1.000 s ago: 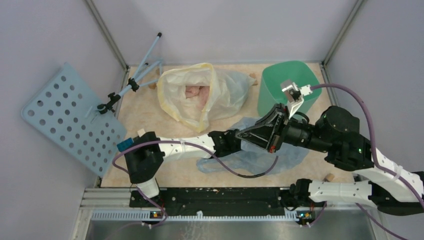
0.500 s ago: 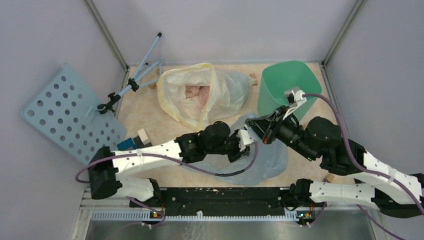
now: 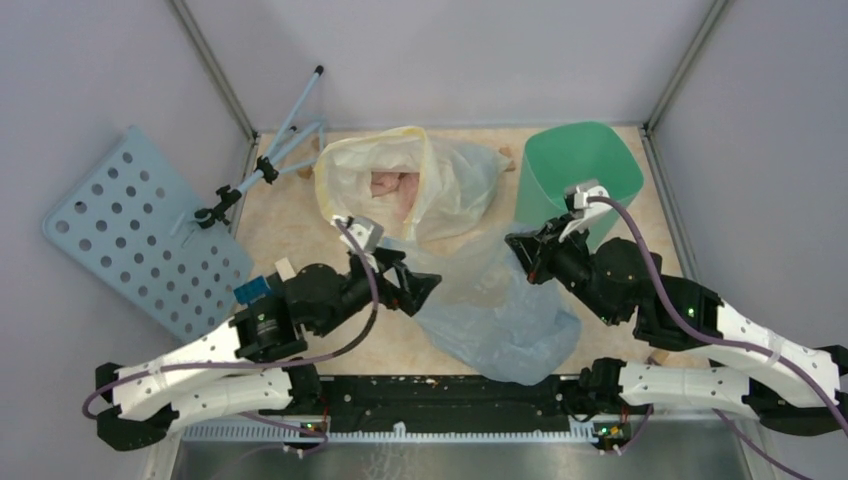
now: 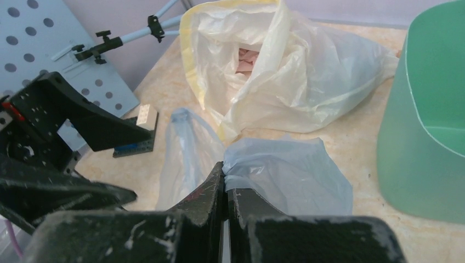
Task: Put the trash bags into the trash bin
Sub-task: Unfold the trash bag at the center of the board.
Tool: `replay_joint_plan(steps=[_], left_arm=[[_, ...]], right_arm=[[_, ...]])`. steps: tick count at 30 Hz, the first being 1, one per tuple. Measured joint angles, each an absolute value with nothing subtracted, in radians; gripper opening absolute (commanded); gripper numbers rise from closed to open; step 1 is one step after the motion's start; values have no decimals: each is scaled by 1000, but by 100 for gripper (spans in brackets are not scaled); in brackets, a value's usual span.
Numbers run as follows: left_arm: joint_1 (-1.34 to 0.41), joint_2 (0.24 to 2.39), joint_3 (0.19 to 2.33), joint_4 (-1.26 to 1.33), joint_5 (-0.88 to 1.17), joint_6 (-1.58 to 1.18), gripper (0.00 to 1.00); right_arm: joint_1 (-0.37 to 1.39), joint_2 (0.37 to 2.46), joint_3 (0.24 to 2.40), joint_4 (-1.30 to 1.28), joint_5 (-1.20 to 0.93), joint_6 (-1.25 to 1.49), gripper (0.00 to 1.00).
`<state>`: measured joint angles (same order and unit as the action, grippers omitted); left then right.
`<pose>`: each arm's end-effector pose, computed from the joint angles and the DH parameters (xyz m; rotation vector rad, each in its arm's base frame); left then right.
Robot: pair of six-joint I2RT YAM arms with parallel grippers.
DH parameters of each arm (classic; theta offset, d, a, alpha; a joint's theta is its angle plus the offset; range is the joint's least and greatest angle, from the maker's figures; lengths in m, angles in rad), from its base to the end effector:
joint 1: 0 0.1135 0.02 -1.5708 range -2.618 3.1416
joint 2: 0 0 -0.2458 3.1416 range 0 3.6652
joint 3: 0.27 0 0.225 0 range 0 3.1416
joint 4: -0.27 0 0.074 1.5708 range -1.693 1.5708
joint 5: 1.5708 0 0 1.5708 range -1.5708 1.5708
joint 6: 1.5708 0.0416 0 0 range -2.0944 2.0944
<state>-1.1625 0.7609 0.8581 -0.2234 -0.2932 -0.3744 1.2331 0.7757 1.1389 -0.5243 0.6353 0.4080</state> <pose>0.0765 -0.1466 0.3494 0.4642 1.7126 -0.8908 0.0670 0.1164 0.4015 -0.2434 1.7293 0.6695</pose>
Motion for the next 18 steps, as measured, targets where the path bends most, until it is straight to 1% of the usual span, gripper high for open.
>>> replay_joint_plan(steps=[4,7,11,13,15,18], left_arm=[[-1126,672,830,-303,-382,-441,99],[-1026,701,830,-332,-371,-455,99],[-762,826,830,-363,-228,-490,99],[-662,877,820,-371,-165,-513,99],[-593,895,800,-372,-110,-540,99],[-548,898,789,-370,-33,-570,98]], right_arm=[[1233,782,1139,-520,583,382,0],[1233,794,1139,-519,545,366,0],[1233,810,1140,-521,506,359,0],[1233,819,1140,-524,492,358,0],[1233,820,1140,-524,479,359,0],[1233,818,1140,-524,467,358,0]])
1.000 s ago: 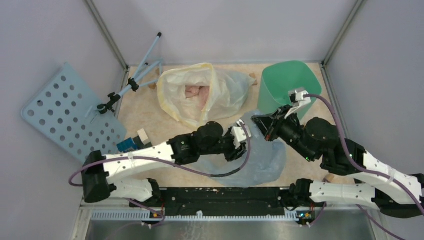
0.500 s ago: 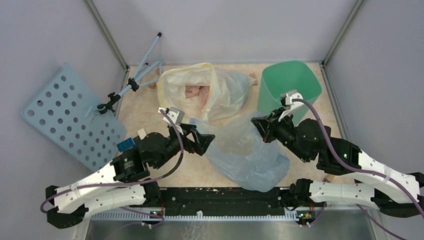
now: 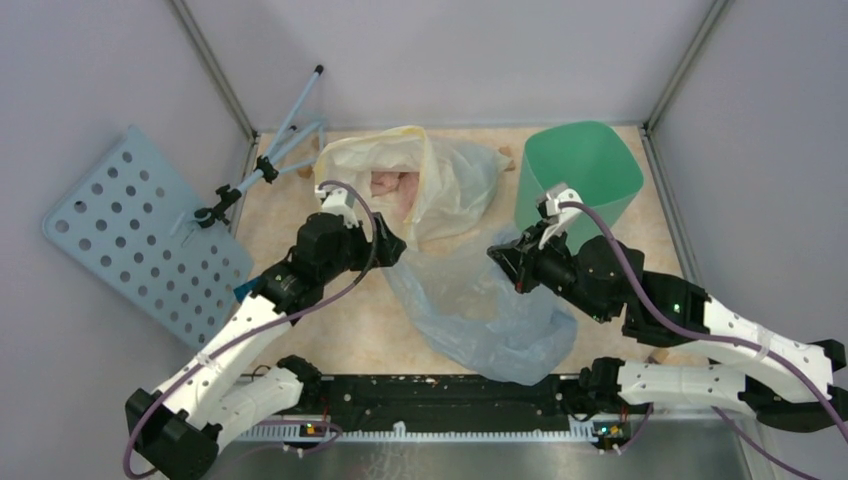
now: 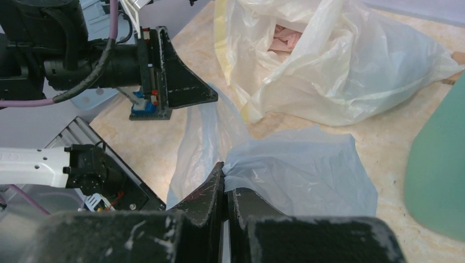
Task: Put the trash bags into the trash bin
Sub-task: Unfold the trash bag at the center of the board.
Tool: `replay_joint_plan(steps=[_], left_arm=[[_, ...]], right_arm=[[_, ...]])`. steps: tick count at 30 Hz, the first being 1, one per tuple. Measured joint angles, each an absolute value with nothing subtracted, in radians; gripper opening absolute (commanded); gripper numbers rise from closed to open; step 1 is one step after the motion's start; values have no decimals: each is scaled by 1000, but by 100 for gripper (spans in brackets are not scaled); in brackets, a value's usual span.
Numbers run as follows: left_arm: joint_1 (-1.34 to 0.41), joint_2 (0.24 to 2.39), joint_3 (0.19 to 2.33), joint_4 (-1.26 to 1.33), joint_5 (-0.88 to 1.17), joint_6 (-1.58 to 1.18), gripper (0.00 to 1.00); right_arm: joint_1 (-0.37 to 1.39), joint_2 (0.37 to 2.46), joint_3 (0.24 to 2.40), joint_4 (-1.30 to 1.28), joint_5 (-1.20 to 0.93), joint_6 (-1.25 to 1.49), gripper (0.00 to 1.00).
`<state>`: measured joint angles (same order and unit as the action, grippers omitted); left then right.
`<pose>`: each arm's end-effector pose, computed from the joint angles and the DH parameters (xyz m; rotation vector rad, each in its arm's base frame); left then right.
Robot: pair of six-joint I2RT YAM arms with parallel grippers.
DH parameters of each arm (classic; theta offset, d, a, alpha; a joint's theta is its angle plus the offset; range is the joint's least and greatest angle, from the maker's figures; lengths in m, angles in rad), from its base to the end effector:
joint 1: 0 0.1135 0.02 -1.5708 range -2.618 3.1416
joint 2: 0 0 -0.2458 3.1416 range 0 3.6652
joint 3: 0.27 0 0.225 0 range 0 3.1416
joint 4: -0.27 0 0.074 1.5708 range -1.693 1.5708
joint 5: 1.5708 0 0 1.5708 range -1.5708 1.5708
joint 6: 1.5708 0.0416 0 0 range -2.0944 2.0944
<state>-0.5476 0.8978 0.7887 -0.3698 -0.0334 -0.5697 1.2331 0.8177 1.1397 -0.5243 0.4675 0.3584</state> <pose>0.1642 -0.0985 0.2885 -0.0448 2.1146 -0.6511 0.0666 0.1329 0.3961 -0.4402 1.7568 0.7398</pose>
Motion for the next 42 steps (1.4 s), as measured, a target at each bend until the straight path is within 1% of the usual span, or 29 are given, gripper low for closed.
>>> replay_joint_plan(steps=[6,7,9,11,13,15,17,18,22,28,32,39,40,41,42], left_arm=[[-512,908,764,-343,76,-608,85],[-511,907,761,-346,79,-611,81],[-509,900,756,-353,78,-620,70],[-508,881,743,-356,79,-627,58],[-508,862,726,-359,79,-631,38],[-508,854,708,-359,79,-628,15],[-506,859,699,-365,69,-619,2],[-506,862,699,-367,54,-617,0],[-506,862,755,-426,-27,-573,0],[-505,862,1073,-514,-120,-485,0],[-505,844,1235,-519,-91,-458,0],[-505,835,1266,-532,35,-457,0],[-505,843,1266,-534,45,-457,0],[-505,848,1266,-536,54,-457,0],[-505,855,1266,-538,60,-457,0]], right_arm=[[1233,818,1140,-525,461,359,0],[1233,818,1140,-525,461,359,0],[1233,818,1140,-525,462,359,0],[1233,817,1140,-526,462,360,0],[1233,815,1140,-527,462,360,0],[1233,812,1140,-527,462,360,0],[1233,810,1140,-526,462,360,0],[1233,810,1140,-526,462,360,0],[1233,810,1140,-530,464,360,0],[1233,794,1140,-548,492,366,0],[1233,765,1140,-570,526,377,0],[1233,740,1143,-592,552,385,0],[1233,743,1146,-594,551,385,4],[1233,747,1150,-595,551,385,16],[1233,754,1155,-600,550,385,36]])
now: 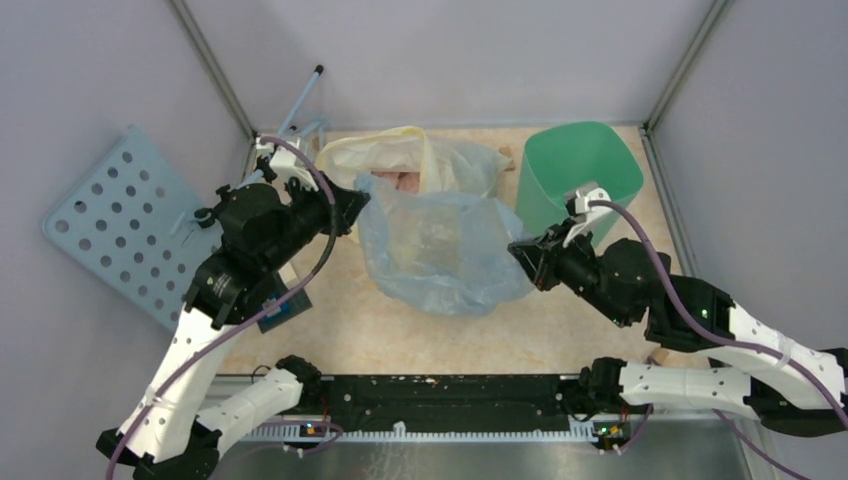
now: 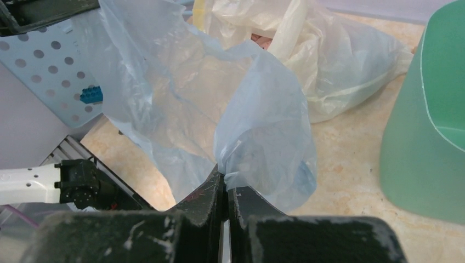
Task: Put the trash bags into the trash bin
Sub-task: Unfold the trash bag at the center of the board.
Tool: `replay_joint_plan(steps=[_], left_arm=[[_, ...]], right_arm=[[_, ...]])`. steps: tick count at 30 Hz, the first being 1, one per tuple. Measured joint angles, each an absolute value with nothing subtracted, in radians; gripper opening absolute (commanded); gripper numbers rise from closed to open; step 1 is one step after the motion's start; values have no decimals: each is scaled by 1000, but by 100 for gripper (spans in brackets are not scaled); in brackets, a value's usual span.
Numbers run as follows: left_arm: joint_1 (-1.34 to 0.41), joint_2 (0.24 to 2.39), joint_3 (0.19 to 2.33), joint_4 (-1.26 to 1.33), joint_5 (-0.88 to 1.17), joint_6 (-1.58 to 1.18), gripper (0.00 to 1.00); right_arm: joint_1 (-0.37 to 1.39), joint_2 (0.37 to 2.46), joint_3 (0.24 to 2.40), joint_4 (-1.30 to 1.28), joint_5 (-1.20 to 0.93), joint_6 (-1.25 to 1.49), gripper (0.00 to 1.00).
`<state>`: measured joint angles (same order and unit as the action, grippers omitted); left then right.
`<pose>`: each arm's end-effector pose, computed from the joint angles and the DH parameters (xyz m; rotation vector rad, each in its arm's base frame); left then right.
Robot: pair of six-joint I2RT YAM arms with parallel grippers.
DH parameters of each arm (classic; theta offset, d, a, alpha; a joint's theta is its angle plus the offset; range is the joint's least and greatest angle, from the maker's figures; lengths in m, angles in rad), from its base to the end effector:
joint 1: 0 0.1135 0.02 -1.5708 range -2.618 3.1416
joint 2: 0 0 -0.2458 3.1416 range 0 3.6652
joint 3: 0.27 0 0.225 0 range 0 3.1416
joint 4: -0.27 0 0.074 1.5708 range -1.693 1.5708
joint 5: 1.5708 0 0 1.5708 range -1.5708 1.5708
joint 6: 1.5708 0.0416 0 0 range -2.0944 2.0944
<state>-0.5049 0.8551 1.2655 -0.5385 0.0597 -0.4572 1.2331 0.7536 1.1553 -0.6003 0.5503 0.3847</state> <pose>0.1285 -0.0739 0.4258 0.0881 1.7566 -0.7620 0.0617 0.1100 0.4001 -0.3507 1.7570 0.6940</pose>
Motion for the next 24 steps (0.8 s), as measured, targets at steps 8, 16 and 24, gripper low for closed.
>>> replay_joint_plan(steps=[8,16,24], left_arm=[[-505,873,1266,-551,87,-457,0],[-505,876,1278,-549,131,-457,0],[-505,892,1317,-550,153,-450,0]], right_arm=[[1233,882,1248,-756,580,376,84],[1233,983,1413,-840,550,259,75],[1233,1167,1426,-751,513,121,0]])
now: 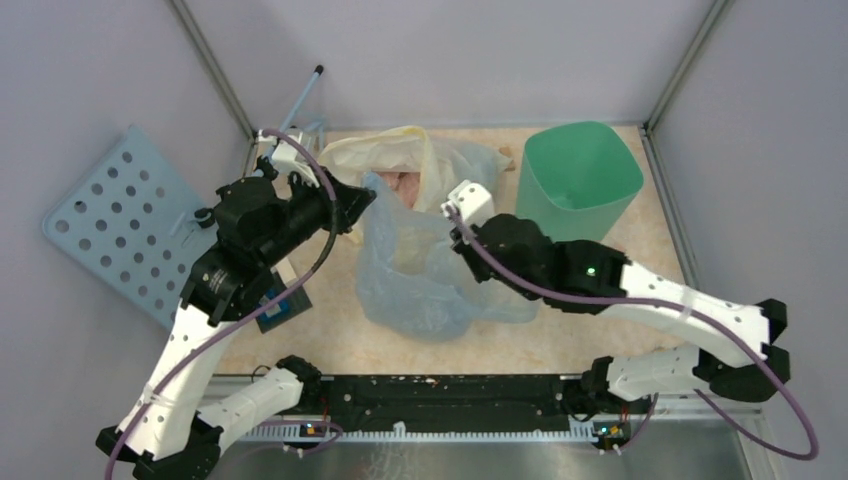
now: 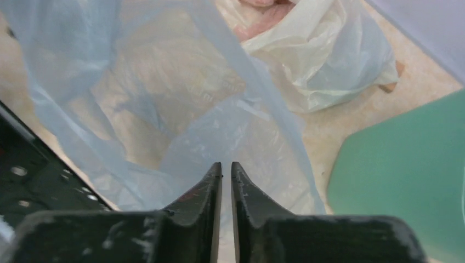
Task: Put the trash bags into the trash bin
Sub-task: Unfold the trash bag at the center of the board.
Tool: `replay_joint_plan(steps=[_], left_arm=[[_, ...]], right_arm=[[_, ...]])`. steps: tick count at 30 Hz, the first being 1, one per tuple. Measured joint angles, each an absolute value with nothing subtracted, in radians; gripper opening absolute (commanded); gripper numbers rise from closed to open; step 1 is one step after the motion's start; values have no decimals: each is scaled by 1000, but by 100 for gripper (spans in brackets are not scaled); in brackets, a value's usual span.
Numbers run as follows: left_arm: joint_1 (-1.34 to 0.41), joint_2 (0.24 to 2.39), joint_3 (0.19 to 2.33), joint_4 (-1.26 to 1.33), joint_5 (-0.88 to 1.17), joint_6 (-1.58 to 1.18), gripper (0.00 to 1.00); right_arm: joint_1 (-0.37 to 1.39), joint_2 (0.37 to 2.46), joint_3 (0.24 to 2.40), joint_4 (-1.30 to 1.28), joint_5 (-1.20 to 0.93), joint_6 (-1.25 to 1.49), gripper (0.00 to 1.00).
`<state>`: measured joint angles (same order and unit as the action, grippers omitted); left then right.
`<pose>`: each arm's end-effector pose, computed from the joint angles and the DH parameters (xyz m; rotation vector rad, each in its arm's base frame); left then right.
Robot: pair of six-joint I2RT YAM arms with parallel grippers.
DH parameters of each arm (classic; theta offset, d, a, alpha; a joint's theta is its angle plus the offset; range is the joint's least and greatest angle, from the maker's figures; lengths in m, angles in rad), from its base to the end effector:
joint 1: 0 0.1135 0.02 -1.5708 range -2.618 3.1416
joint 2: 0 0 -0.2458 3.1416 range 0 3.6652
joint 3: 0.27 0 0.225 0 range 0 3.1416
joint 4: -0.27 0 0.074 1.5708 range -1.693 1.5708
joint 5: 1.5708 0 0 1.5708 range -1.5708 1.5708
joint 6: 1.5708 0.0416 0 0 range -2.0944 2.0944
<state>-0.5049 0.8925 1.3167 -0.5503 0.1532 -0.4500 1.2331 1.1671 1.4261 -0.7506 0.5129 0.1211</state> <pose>0.1307 -0.0795 0.4344 0.1677 1.7599 -0.8345 0.0905 0.1960 0.4011 -0.7835 1.8519 0.3394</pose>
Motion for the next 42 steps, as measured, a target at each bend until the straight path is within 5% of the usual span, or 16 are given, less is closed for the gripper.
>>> replay_joint_plan(steps=[14,30,42], left_arm=[[-505,886,1353,-550,202,-443,0],[-505,859,1365,-538,253,-465,0],[-505,819,1475,-613,142,-377,0]], right_arm=[[1100,1309,1106,-440,169,95,0],[1085,1557,1060,-138,-12,74,0],[1071,1602,1058,-356,118,169,0]])
